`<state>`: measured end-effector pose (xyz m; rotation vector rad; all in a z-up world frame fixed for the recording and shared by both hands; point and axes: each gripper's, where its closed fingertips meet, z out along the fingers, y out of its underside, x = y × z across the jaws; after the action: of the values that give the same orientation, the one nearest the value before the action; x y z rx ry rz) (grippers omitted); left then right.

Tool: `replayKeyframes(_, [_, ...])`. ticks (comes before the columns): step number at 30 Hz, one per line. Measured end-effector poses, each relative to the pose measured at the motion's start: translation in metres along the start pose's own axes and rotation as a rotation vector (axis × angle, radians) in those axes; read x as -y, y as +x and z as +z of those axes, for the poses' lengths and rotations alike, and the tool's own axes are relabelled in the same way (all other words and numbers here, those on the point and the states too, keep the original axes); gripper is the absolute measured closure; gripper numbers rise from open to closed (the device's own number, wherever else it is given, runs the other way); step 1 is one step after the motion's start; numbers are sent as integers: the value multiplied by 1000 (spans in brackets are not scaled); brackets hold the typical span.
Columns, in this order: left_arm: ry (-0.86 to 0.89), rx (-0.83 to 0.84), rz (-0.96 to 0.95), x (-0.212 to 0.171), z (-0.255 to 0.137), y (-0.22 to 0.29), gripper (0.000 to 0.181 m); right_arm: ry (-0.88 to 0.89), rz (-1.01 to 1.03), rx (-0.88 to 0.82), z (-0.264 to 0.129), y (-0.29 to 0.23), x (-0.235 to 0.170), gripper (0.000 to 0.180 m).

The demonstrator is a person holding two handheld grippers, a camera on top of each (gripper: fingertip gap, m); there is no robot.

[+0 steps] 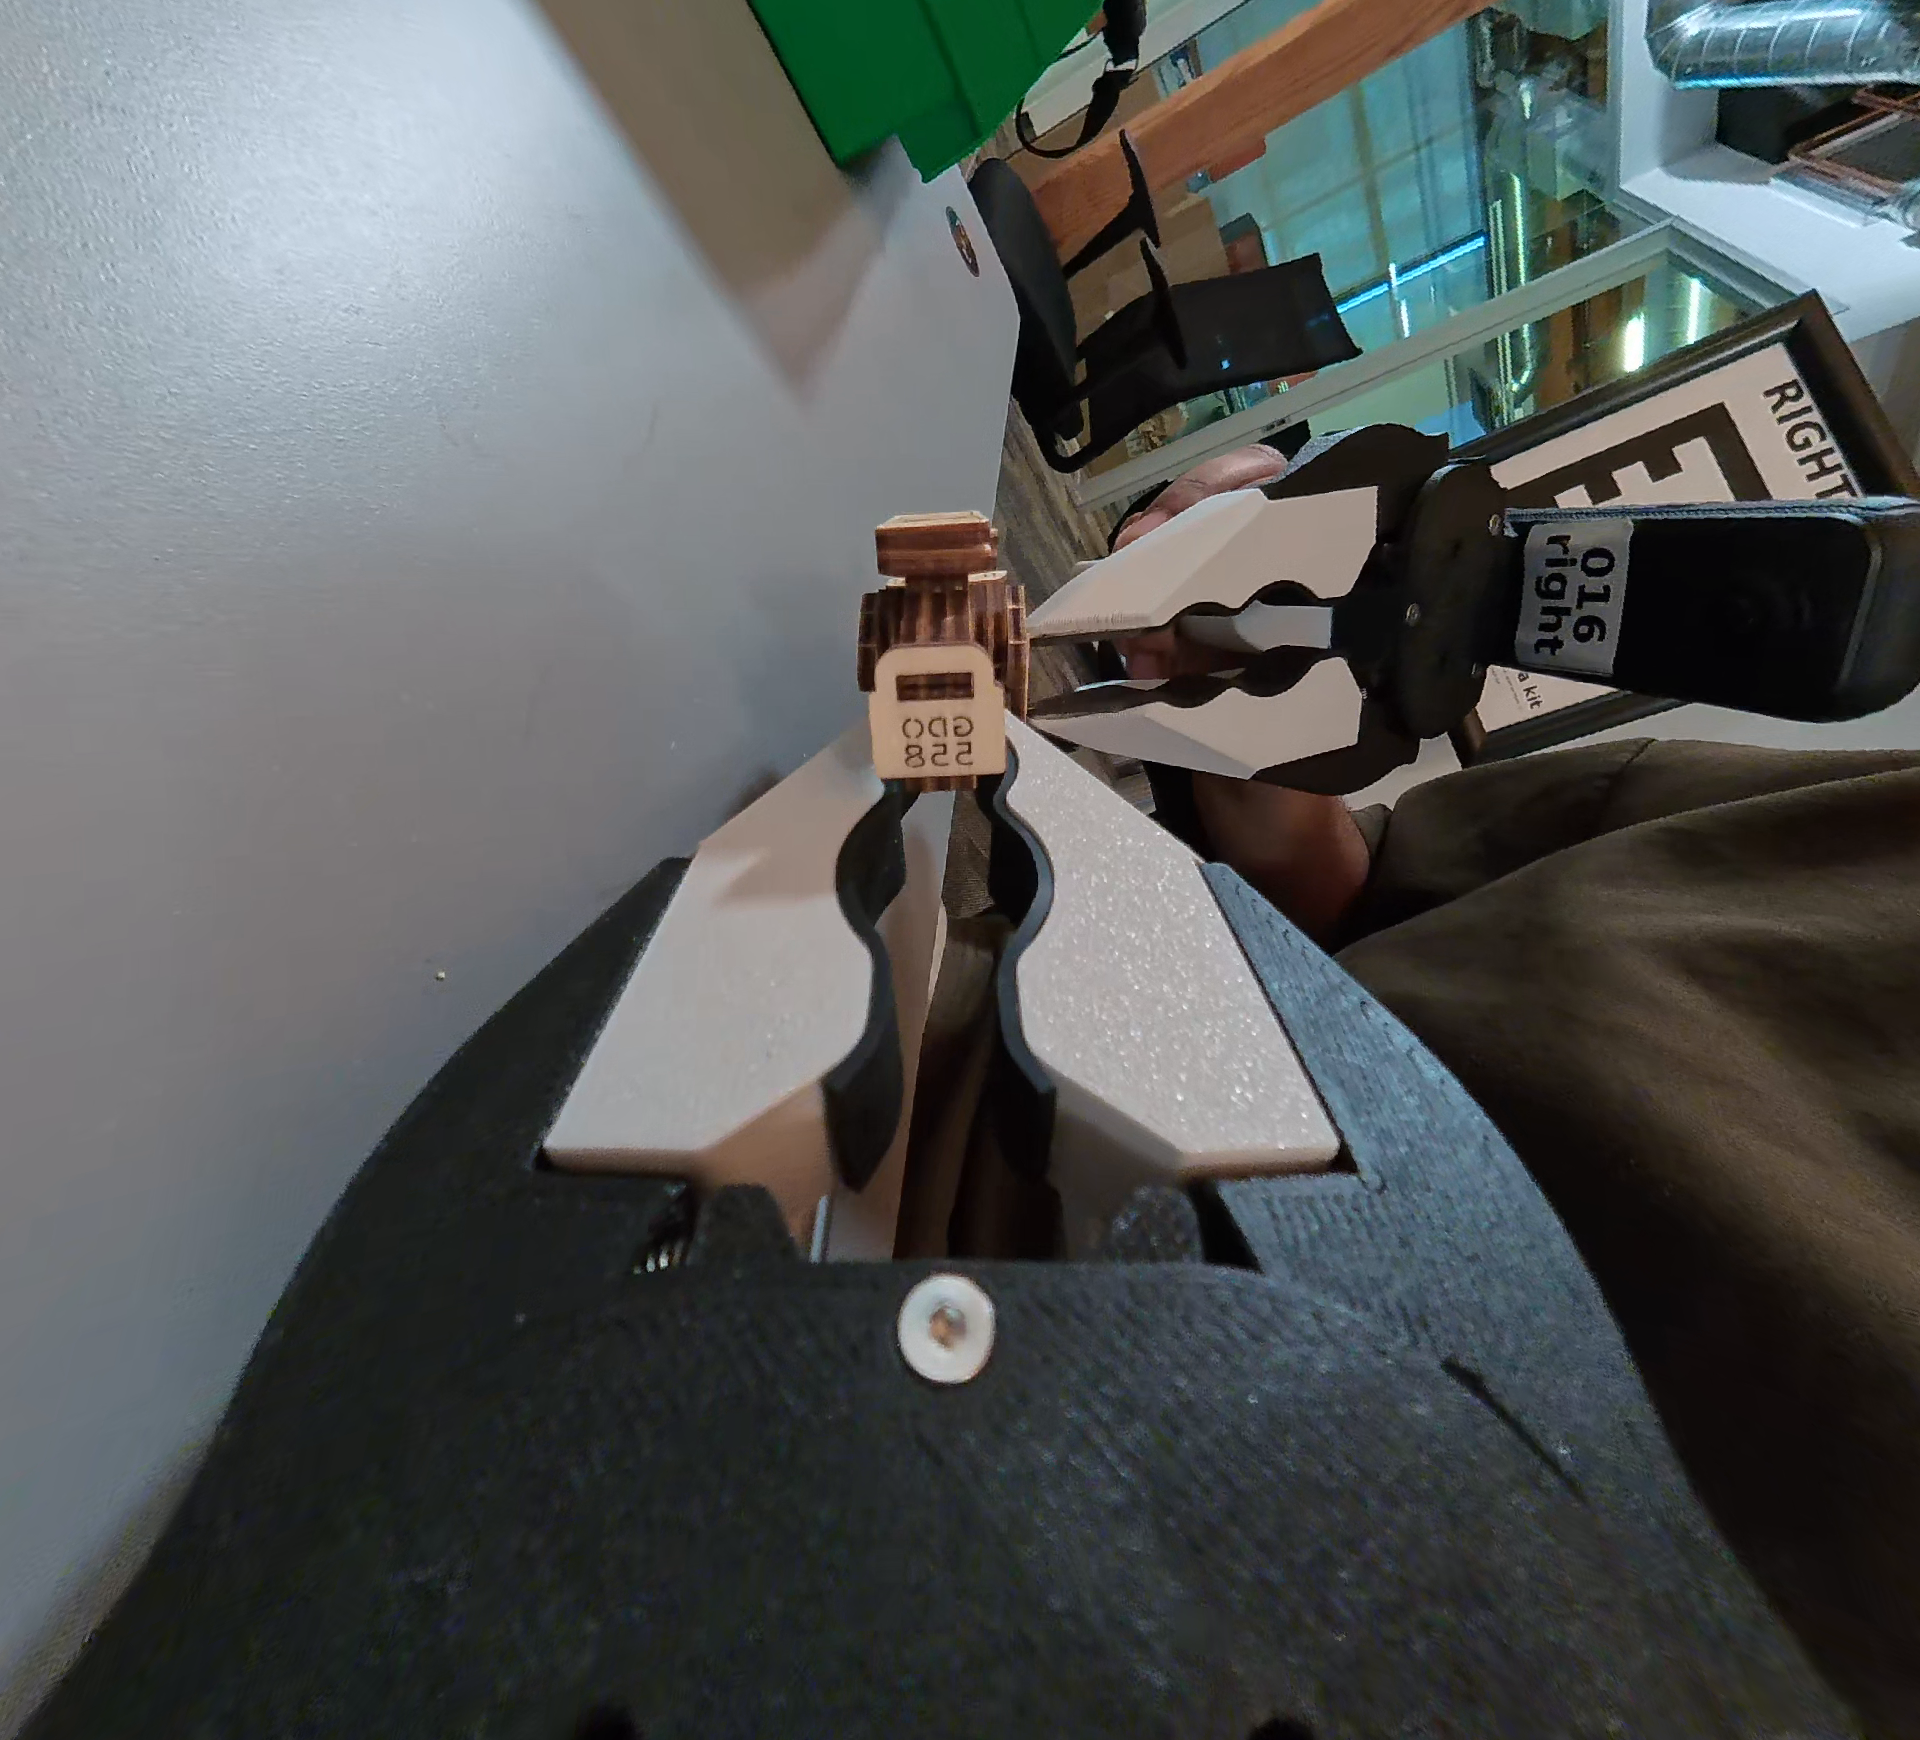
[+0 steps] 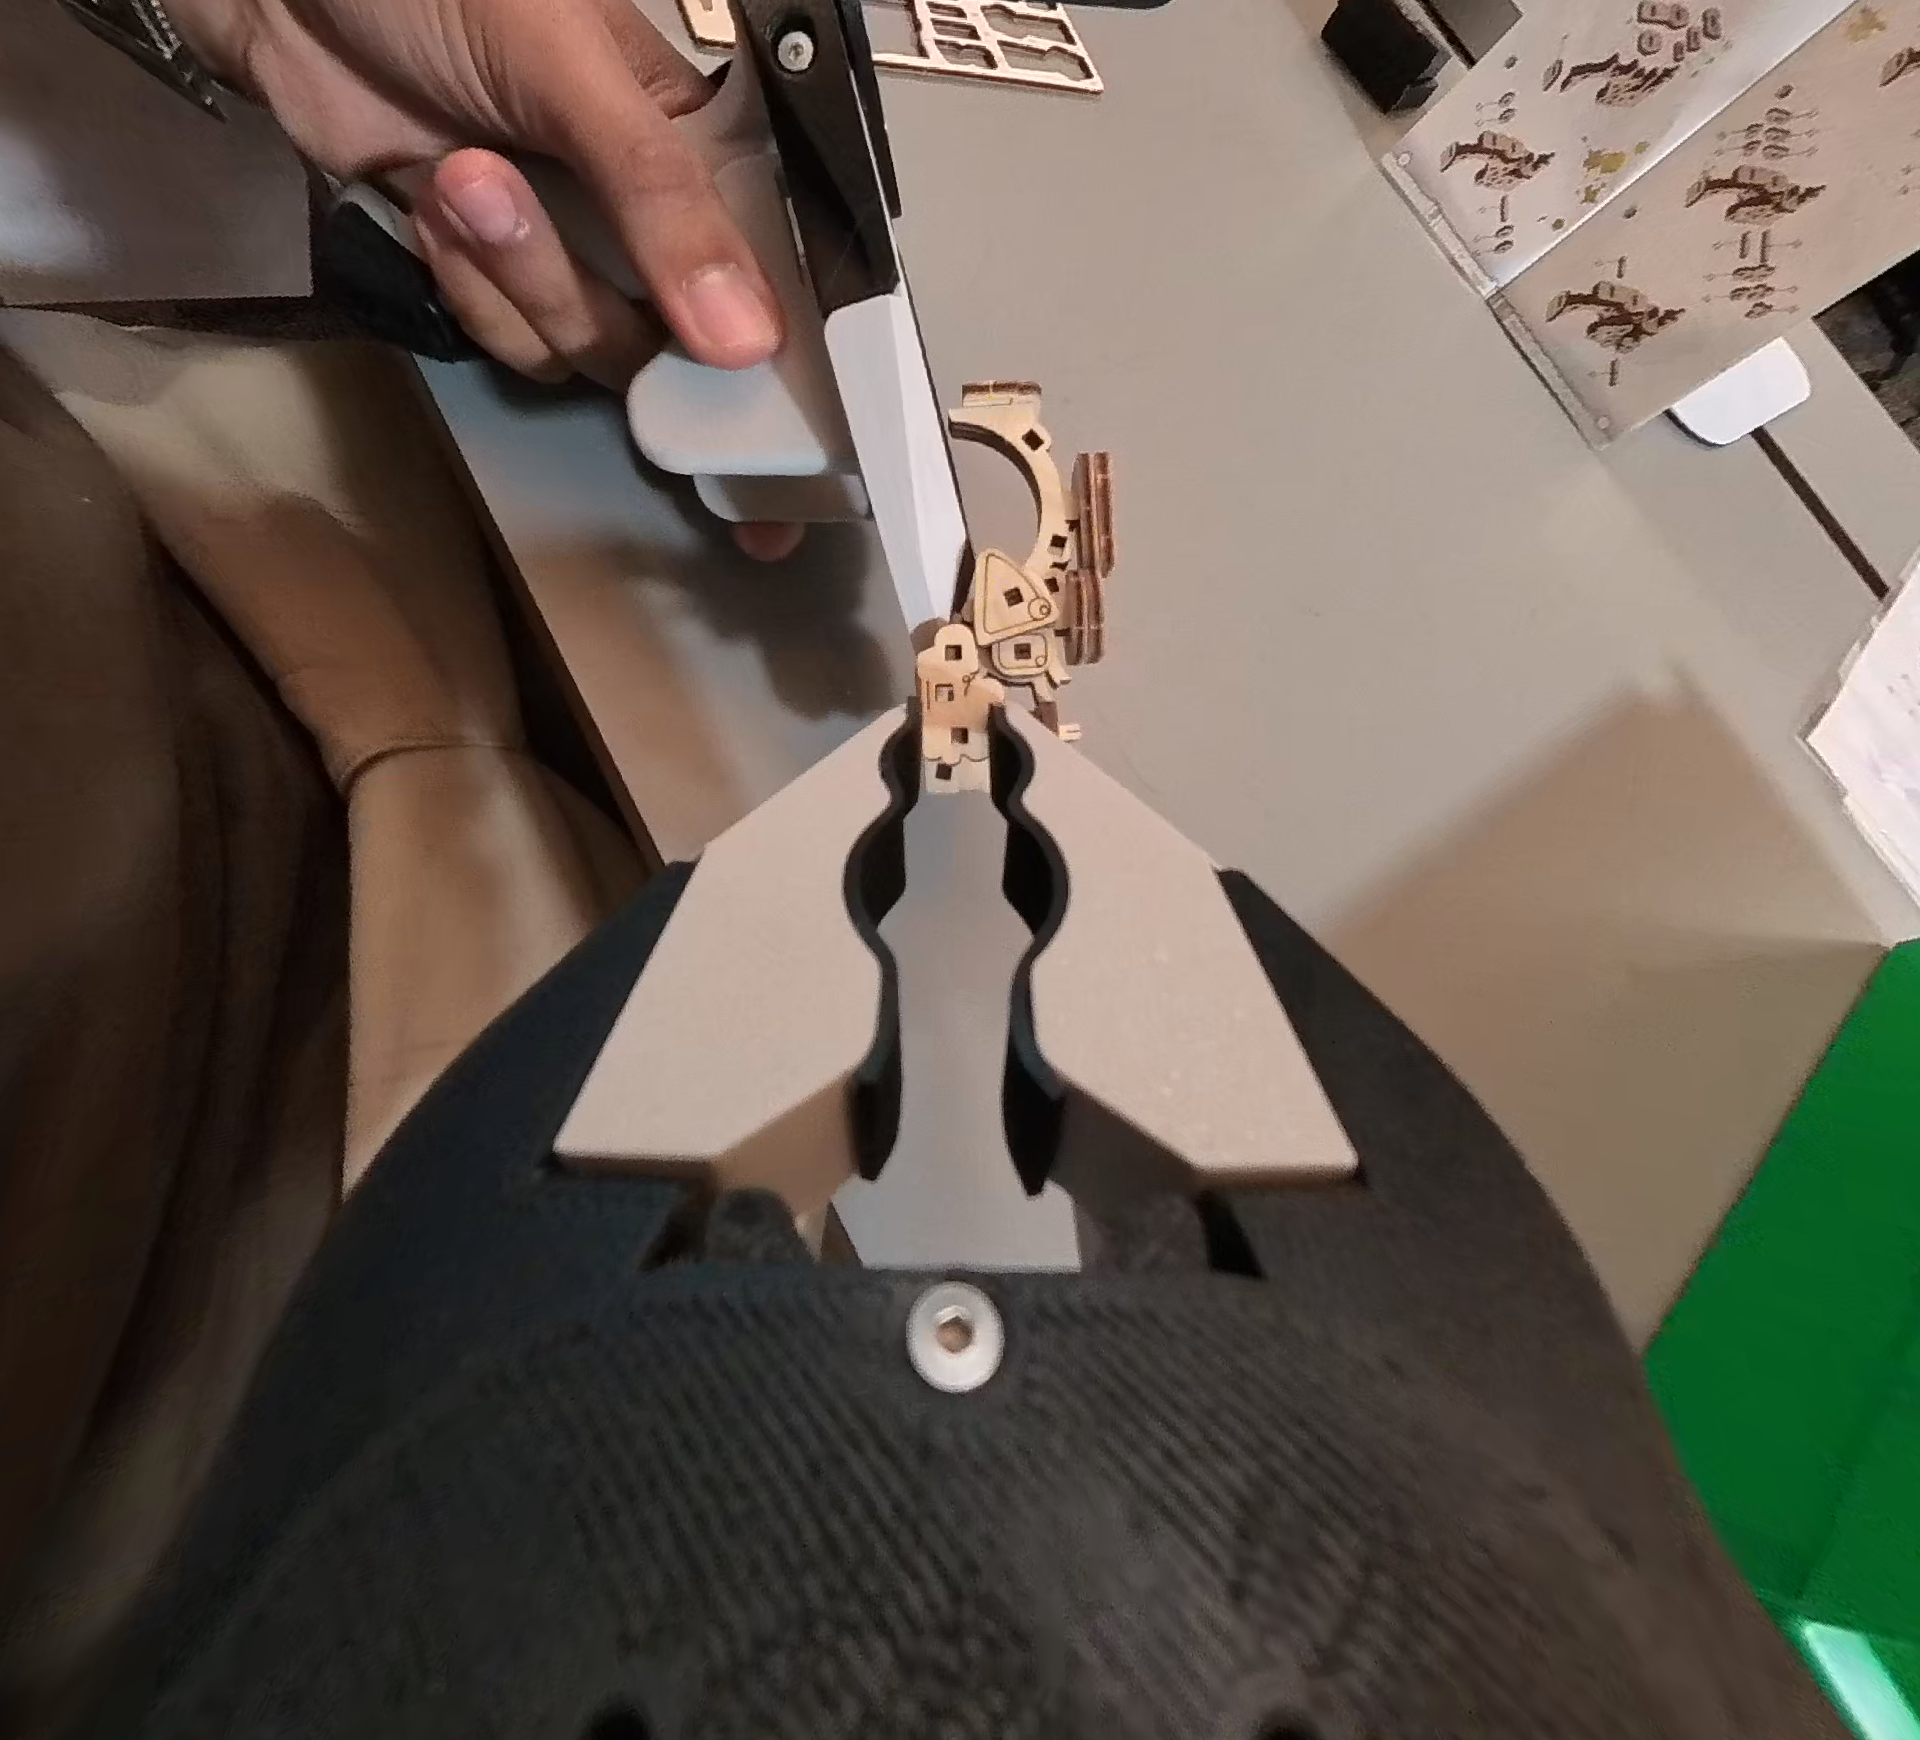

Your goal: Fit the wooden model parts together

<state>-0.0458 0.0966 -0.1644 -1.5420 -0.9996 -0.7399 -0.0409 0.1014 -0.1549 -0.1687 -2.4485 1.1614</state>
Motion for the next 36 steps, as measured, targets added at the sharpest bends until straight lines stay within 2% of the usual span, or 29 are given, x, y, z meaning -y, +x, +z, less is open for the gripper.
replayKeyframes(23, [-6, 29, 75, -2, 3, 1, 176, -5, 112, 52, -2, 0, -3, 169])
replayKeyframes(36, [12, 25, 49, 2, 1, 0, 176, -23, 153, 10, 1, 4, -2, 169])
